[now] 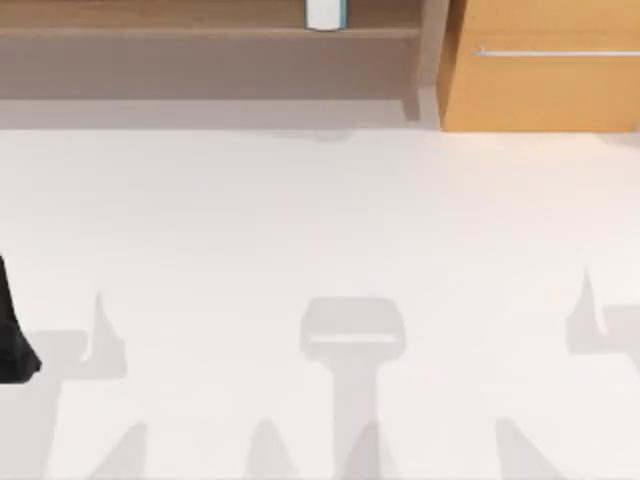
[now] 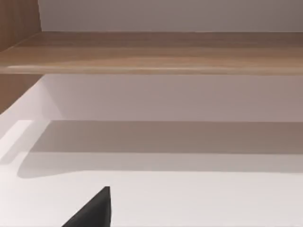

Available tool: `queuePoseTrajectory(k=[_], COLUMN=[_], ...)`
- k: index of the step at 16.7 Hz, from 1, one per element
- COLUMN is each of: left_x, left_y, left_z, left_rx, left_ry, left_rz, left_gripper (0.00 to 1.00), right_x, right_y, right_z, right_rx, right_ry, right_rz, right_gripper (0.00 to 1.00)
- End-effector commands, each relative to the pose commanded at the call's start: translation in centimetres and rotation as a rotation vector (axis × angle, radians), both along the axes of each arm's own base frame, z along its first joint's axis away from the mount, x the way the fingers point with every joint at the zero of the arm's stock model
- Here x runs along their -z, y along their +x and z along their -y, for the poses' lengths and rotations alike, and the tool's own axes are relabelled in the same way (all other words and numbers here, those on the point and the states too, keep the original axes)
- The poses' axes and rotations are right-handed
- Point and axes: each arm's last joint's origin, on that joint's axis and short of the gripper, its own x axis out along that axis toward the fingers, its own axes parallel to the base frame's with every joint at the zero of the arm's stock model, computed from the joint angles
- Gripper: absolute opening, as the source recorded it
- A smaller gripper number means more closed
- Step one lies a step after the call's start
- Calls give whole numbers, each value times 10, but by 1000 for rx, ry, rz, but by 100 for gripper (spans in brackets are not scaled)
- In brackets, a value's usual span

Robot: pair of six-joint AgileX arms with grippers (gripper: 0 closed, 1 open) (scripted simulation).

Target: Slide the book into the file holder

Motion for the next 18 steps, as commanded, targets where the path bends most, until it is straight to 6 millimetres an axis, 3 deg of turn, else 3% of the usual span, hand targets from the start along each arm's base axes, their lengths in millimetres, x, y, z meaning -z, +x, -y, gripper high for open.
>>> queuePoseTrajectory(k=[4,6,8,11,14,18], left_x=[0,0,0,0,0,0], left_y=[0,0,0,0,0,0], left_z=[0,0,0,0,0,0], left_rx=[0,0,0,0,0,0], left_ry=[0,0,0,0,0,0], left_rz=[0,0,0,0,0,0], left_gripper=[100,100,100,100,100,100], right_x=[-59,-83,-94,-86,-70,-44], right_y=[32,63,103,160,204,251], right_z=[-29,-56,-95,-164,-226,-282], right_rx=[-22,-31,-37,-39,-32,-9], right_ry=[-13,-30,-58,-96,-96,-57], right_rz=[-11,-36,-75,-113,-99,-51], right_gripper=[100,100,100,100,100,100])
